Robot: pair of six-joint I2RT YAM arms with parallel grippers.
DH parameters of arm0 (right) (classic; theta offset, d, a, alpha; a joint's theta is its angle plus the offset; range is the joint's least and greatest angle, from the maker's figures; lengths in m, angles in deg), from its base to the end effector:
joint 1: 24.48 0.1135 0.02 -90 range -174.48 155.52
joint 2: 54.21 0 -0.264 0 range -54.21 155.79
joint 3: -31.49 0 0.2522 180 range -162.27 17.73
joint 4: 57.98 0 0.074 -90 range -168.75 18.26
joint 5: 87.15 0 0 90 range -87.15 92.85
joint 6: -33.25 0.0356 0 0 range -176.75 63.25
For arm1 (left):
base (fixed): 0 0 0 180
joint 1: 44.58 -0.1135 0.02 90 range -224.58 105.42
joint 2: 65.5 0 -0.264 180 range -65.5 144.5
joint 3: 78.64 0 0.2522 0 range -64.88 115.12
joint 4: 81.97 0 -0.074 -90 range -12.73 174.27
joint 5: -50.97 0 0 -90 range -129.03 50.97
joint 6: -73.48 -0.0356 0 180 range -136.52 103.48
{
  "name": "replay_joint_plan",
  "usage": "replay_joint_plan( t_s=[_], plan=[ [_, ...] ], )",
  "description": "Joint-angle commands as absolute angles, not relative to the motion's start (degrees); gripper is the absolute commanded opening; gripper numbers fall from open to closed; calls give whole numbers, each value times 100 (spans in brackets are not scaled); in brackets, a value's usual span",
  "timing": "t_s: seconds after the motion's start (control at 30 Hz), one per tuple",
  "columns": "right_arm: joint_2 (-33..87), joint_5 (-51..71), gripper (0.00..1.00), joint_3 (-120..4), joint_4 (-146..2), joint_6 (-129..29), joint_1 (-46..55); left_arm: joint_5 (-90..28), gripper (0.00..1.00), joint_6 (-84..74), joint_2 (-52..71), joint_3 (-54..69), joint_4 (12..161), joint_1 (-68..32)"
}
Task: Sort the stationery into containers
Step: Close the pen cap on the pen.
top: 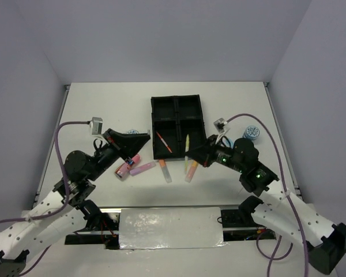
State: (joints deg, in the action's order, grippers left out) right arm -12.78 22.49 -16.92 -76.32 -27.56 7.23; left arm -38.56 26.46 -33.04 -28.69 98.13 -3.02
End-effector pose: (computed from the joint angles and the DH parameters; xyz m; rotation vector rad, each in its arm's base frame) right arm 0.1450 0.1036 0.2977 -0.3057 1.8606 1.0535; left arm 0.1063 -0.0946 0.3641 -0.0093 1.3719 -1.2647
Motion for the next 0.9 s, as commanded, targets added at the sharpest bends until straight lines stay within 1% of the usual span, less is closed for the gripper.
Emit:
replay_joint_plan(
  t_s=[0.0, 0.07, 0.1, 0.17, 0.5, 0.87],
  plan=[
    [-1212, 2641, 0, -1435, -5620, -1572, 1681, -3016, 0, 3480, -2817, -2990, 12527, -274],
    [-993, 2333, 0, -1531, -5349, -1685, 2129, -2822, 0, 3709, -2466, -3068, 12977, -265],
    [-896, 2341, 0, -1593, -5225, -1642, 2375, -2822, 0, 3840, -2377, -3147, 13319, -257],
    [-579, 2578, 0, -1654, -4776, -1580, 2491, -2909, 0, 3894, -2227, -3165, 13445, -222],
    [-262, 2614, 0, -1971, -4573, -1966, 2791, -3437, 0, 3525, -2270, -2911, 12892, 218],
    [-332, 2491, 0, -2024, -4678, -2107, 3116, -3692, 0, 3165, -2314, -2770, 12479, 253]
  ],
)
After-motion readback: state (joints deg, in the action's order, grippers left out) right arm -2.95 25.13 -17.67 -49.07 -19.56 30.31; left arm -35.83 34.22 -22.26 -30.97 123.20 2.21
